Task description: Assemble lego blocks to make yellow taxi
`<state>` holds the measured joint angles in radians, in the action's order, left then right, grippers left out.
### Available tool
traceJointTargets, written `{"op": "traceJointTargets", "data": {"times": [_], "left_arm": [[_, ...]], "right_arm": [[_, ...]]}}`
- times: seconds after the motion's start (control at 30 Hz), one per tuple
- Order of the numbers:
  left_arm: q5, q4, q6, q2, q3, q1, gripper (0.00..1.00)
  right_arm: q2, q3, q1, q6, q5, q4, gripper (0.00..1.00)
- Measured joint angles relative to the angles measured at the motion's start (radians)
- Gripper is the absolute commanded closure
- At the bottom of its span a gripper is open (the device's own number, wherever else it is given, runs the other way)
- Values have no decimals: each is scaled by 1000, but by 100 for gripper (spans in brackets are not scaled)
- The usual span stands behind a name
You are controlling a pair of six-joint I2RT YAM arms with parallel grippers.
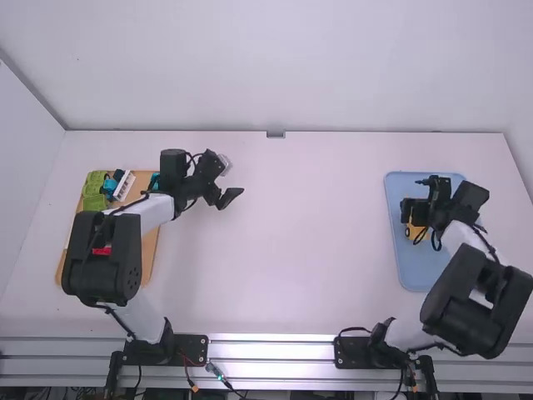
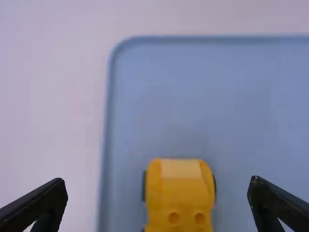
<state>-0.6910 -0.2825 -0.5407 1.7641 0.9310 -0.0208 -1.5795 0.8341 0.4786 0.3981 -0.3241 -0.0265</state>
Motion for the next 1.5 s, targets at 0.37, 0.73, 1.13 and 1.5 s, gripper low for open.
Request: {"op": "traceJointTargets", "data": {"times": [0.37, 0.73, 1.13, 1.5], "left_arm": [[278, 105, 162, -111, 62, -135, 1], [337, 243, 204, -361, 67, -140, 2], [428, 279, 290, -497, -18, -32, 16], [605, 279, 468, -703, -218, 22, 37]], "right_arm": [[188, 89, -343, -29, 84, -76, 1], [256, 91, -683, -29, 287, -18, 2], [384, 15, -610, -114, 313, 26, 16], [590, -191, -474, -297, 324, 24, 37]]}}
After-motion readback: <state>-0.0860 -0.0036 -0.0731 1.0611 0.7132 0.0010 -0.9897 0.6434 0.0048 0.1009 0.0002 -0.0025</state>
